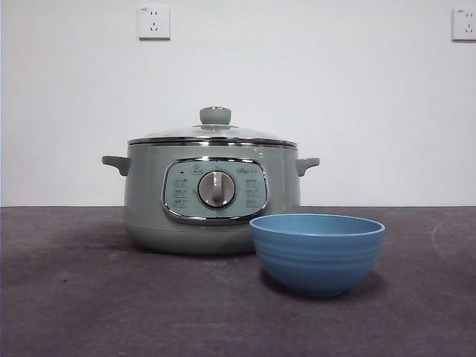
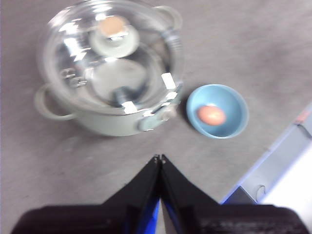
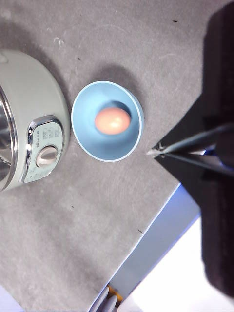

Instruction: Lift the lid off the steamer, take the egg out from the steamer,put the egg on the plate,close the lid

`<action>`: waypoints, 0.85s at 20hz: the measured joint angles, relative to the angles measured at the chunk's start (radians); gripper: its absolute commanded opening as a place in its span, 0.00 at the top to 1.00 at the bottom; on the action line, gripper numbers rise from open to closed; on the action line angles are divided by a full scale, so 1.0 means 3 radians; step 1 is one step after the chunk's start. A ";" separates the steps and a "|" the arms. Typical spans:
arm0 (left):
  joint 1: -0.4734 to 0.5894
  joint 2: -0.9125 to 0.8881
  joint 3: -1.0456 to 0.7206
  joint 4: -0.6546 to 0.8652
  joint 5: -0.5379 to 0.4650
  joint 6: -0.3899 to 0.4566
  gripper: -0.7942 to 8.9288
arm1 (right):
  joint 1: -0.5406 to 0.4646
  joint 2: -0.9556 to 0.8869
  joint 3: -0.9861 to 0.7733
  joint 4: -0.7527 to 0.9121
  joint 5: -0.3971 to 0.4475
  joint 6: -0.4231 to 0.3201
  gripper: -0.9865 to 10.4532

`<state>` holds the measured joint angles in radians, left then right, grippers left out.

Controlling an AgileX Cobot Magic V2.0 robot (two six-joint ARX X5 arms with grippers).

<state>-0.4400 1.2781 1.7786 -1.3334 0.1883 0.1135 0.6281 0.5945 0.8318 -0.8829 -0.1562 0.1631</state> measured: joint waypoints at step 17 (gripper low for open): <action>0.1525 -0.2285 -0.2771 0.3627 0.0099 0.0207 0.92 | 0.0000 0.0000 0.0000 -0.0001 0.0001 -0.0006 0.91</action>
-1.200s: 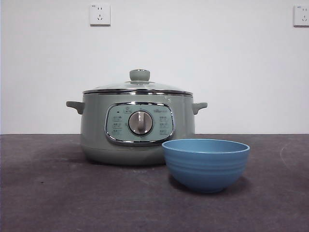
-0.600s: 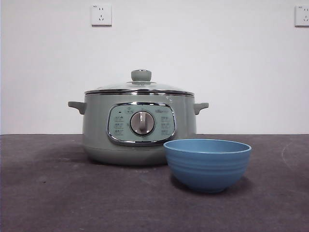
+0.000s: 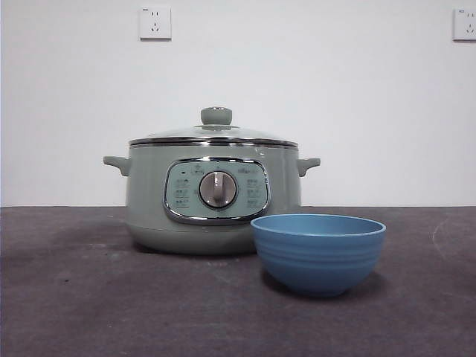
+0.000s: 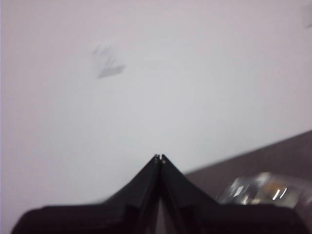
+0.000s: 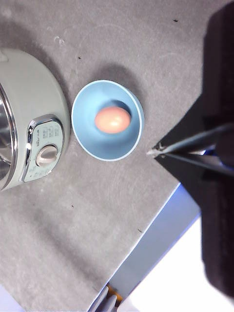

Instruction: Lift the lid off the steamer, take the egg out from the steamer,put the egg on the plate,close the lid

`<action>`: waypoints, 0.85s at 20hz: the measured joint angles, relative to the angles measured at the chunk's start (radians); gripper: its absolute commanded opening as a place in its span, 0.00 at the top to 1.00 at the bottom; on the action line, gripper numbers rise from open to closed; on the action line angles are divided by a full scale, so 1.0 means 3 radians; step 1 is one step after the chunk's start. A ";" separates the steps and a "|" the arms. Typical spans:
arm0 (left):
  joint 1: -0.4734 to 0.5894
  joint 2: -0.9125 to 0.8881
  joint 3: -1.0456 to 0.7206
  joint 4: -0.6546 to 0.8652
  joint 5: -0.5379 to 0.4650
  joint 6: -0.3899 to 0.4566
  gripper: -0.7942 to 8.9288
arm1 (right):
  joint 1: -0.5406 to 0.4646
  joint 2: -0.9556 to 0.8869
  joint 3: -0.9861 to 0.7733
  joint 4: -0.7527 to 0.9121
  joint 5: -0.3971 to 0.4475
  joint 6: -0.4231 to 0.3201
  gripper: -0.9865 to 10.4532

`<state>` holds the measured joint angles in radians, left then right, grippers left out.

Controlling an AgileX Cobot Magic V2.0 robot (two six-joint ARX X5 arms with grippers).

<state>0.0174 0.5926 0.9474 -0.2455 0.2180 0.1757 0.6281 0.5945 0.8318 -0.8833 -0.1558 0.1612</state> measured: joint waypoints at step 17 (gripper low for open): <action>0.0263 -0.1694 -0.2815 0.0431 -0.0264 -0.0221 0.92 | 0.0000 0.0000 0.0000 0.0000 -0.0001 0.0000 0.91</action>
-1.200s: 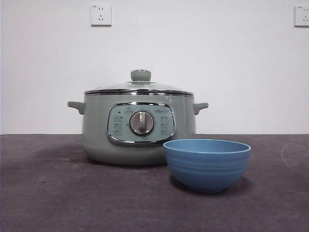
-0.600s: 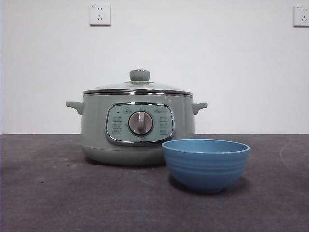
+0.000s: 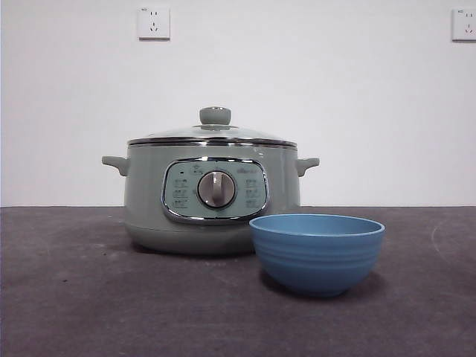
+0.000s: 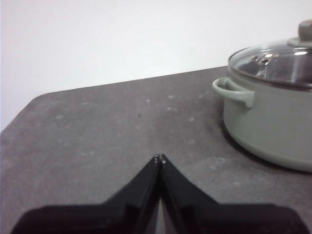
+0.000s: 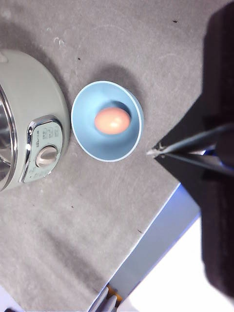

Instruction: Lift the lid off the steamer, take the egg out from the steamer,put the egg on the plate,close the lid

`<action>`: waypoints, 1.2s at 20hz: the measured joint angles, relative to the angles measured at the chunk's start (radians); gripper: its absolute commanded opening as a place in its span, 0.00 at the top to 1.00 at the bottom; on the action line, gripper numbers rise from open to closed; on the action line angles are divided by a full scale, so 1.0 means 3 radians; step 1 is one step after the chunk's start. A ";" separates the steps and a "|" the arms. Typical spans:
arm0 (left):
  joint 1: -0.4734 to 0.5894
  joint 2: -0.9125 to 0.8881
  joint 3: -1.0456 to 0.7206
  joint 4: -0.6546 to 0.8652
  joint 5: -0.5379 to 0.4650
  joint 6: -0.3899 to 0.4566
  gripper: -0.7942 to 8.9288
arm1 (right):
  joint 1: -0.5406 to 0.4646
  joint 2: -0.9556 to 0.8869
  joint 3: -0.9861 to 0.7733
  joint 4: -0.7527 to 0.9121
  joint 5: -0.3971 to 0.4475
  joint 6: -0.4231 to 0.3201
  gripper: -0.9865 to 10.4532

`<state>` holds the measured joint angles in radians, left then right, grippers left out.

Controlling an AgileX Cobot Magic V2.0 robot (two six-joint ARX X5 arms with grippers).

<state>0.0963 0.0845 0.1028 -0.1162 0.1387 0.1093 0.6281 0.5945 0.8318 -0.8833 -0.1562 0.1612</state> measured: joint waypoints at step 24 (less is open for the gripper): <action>0.0000 -0.0264 -0.0286 -0.0231 -0.0454 -0.0842 0.92 | 0.0000 0.0003 0.0000 0.0000 0.0001 0.0000 0.91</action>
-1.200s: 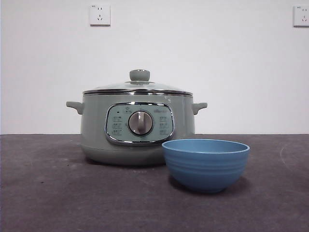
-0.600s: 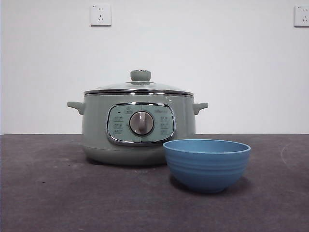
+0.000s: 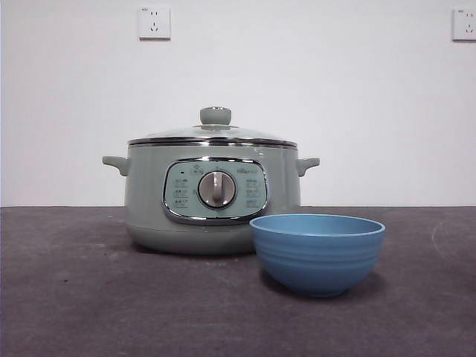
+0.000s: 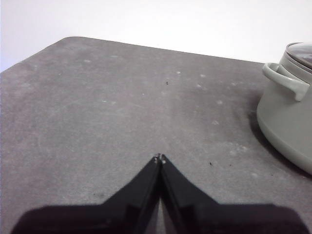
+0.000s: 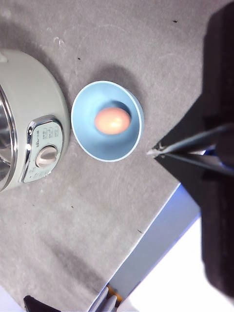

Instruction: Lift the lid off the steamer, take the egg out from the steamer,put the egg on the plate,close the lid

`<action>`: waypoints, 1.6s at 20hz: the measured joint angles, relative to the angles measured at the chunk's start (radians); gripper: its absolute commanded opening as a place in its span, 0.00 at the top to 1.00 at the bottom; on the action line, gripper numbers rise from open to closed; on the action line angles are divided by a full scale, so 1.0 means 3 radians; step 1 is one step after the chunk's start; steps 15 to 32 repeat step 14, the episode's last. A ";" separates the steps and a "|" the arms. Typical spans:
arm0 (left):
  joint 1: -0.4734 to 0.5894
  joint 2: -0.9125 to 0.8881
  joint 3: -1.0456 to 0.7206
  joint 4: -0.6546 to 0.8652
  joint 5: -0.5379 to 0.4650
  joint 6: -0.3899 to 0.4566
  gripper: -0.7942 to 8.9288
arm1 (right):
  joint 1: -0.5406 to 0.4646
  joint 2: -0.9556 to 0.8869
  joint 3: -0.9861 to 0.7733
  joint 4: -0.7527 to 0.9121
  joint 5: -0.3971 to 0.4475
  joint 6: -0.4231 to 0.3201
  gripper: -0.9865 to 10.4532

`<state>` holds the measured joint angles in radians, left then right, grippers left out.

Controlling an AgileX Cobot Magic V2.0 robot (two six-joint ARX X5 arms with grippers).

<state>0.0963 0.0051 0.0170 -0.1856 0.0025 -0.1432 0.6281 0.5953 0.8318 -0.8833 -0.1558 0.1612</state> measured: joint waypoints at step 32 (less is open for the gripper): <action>0.0000 0.0000 0.0000 0.0000 0.0001 0.0000 0.92 | -0.1527 -0.0900 -0.0662 0.1101 -0.0005 -0.0427 0.91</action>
